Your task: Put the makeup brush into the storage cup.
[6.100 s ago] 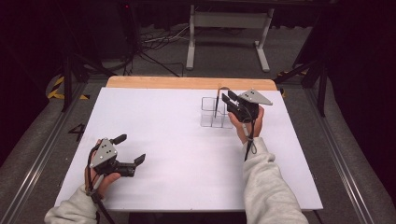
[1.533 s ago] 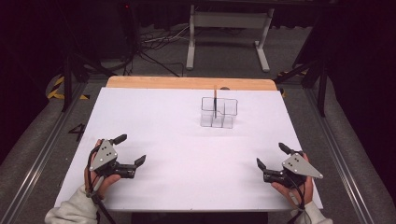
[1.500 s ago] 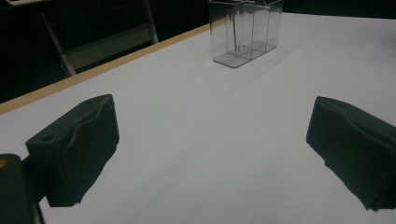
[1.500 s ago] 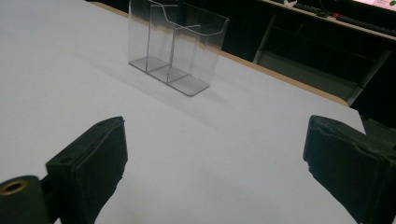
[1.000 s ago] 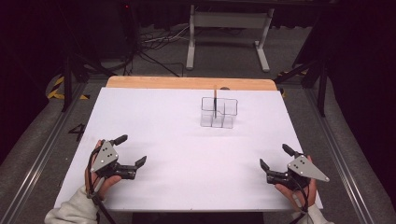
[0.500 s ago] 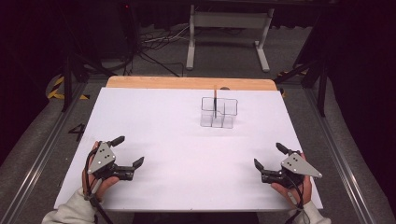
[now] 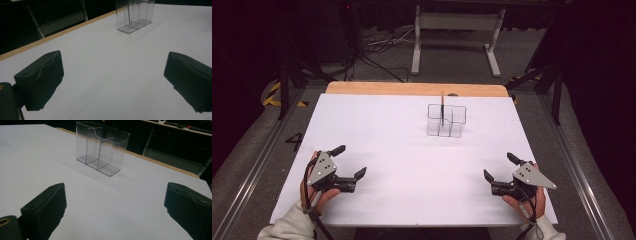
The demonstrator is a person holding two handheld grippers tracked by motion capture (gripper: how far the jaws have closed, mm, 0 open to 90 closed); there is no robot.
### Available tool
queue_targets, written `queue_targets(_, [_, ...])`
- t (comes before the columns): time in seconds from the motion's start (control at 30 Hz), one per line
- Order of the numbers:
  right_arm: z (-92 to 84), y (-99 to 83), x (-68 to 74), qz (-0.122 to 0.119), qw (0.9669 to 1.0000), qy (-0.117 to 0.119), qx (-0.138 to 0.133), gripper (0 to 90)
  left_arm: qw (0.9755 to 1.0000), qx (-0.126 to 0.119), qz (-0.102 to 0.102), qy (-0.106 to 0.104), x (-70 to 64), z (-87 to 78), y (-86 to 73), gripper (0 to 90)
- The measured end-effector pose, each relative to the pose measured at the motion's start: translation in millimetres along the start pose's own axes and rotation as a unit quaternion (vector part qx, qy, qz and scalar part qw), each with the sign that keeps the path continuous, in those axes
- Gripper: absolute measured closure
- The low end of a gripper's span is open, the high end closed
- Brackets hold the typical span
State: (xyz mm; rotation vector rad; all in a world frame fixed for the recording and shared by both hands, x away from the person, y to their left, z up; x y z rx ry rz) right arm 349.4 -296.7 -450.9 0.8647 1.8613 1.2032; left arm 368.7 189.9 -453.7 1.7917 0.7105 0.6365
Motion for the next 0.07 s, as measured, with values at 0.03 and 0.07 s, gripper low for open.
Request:
queue_targets(0.03, [0.1, 0.0, 0.2, 0.000, 1.0000, 0.001, 0.000, 4.6, 1.0000, -0.001, 0.001, 0.002, -0.1, 0.1, 0.1, 3.4])
queue_targets(0.07, [0.3, -0.2, 0.8, -0.002, 1.0000, 0.001, 0.001, 4.6, 1.0000, -0.001, 0.001, 0.002, -0.1, 0.1, 0.1, 3.3])
Point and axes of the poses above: each handheld gripper's, and its own axes: z roughly forward along the jaws, y roughly out of its top, x roughly to its left, the point moved 5 cm from there along z, roughly forward along the jaws, and after that the axes turned 2 degrees about -z, right-handed, at the moved point
